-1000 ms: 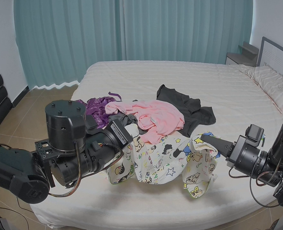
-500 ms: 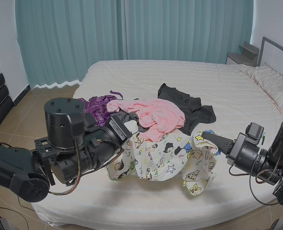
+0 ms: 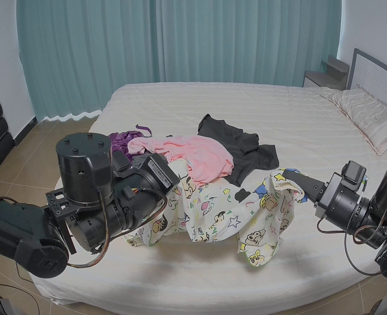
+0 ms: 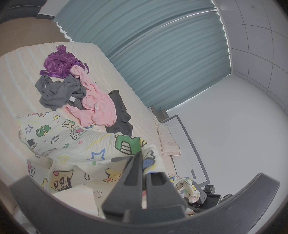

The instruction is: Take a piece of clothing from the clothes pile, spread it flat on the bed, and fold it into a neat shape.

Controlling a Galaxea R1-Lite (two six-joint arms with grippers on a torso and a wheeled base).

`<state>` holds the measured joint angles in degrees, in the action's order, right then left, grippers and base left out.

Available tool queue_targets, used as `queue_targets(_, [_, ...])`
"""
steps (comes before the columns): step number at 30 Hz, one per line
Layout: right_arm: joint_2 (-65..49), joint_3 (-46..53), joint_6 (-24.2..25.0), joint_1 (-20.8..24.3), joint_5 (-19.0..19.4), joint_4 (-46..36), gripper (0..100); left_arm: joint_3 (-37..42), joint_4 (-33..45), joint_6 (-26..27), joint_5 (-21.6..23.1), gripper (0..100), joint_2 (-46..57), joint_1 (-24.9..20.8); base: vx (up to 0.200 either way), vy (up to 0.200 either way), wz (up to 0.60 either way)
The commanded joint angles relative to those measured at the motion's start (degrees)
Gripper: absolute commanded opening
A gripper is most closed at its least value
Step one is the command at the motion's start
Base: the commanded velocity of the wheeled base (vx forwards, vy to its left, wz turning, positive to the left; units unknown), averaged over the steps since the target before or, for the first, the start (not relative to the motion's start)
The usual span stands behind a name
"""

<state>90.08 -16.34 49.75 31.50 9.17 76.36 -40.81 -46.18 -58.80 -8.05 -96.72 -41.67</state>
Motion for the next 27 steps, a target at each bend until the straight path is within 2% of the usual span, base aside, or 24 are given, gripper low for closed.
queue_targets(1, [-0.08,-0.01,0.0,-0.39,-0.03,0.45,0,0.03,-0.05,0.0,-0.04,0,0.13,0.01,0.0,-0.2,0.0])
queue_targets(27, [-0.16,-0.1,-0.09,-1.88,-0.03,0.89,0,-0.14,-0.14,-0.09,-0.04,0,0.3,0.62,0.0,-0.2,0.0])
